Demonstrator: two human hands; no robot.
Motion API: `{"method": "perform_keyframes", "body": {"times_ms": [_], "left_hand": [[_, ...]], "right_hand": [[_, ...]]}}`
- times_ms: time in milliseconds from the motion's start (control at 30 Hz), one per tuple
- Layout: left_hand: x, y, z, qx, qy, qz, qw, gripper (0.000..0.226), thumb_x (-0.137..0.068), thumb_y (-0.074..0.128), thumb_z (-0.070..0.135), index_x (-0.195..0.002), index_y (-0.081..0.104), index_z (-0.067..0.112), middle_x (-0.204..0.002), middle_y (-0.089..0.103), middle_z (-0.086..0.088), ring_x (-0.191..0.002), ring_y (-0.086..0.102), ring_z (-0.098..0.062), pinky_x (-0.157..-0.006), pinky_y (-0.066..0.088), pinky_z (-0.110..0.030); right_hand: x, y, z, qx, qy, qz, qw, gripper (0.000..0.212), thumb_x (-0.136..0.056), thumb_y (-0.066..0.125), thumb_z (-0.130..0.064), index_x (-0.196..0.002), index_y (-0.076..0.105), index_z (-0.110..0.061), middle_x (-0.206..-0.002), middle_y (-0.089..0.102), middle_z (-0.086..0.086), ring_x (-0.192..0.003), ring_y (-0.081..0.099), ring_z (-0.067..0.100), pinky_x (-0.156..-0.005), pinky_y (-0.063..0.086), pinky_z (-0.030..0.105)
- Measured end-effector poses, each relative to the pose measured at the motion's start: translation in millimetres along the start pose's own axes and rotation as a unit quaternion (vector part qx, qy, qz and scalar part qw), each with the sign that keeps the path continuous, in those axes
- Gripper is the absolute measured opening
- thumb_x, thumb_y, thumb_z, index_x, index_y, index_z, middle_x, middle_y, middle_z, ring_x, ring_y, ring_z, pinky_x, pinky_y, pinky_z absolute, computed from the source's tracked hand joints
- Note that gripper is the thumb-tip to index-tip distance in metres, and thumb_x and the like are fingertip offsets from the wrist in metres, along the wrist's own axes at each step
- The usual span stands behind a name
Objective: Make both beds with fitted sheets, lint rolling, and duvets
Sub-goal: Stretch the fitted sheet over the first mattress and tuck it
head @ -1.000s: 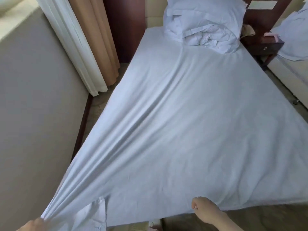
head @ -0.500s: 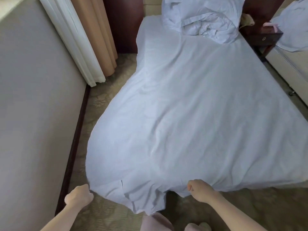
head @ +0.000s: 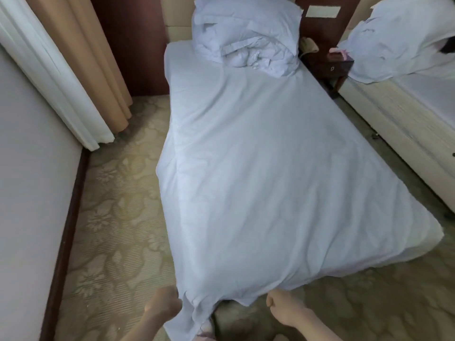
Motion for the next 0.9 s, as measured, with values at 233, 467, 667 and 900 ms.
{"method": "perform_keyframes", "body": {"times_ms": [233,467,667,900], "left_hand": [[-3,24,67,0.001,0.076,0.011,0.997,0.016,-0.086,0.042,0.019,-0.075,0.045,0.030,-0.114,0.063,0.005,-0.104,0.058,-0.013,-0.086,0.044,-0.021],[-8,67,139,0.010,0.033,0.005,0.999,0.023,-0.090,0.040,0.017,-0.070,0.049,0.021,-0.078,0.060,0.007,-0.088,0.063,-0.019,-0.086,0.044,-0.025],[-24,121,201,0.115,-0.041,-0.028,0.992,0.014,-0.084,0.048,0.015,-0.078,0.059,0.022,-0.094,0.069,-0.003,-0.088,0.065,-0.023,-0.082,0.051,-0.027],[-49,185,256,0.173,-0.106,0.027,0.979,0.010,-0.085,0.054,0.019,-0.094,0.058,0.022,-0.095,0.064,0.002,-0.093,0.058,-0.016,-0.077,0.042,-0.025]], "right_hand": [[4,-12,62,-0.070,0.055,0.006,0.996,0.021,-0.089,0.034,-0.015,-0.097,0.048,-0.027,-0.121,0.050,0.001,-0.109,0.051,0.018,-0.093,0.044,0.031],[-13,-37,159,-0.079,0.081,0.010,0.994,0.023,-0.091,0.036,-0.017,-0.101,0.055,-0.023,-0.118,0.054,0.001,-0.104,0.055,0.018,-0.086,0.045,0.028],[-53,-65,256,-0.056,0.076,0.011,0.995,0.021,-0.091,0.036,-0.011,-0.099,0.049,-0.025,-0.119,0.049,0.001,-0.107,0.052,0.018,-0.081,0.040,0.027],[-122,-80,348,-0.020,0.057,0.015,0.998,0.023,-0.095,0.038,-0.011,-0.109,0.054,-0.018,-0.114,0.051,-0.001,-0.102,0.051,0.014,-0.085,0.043,0.026]]}}
Point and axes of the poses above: each hand's wrist, its own x-axis away from the middle knuckle, its own y-axis out of the palm, z = x × y, the point moved 3 cm from there along -x, towards the middle knuckle
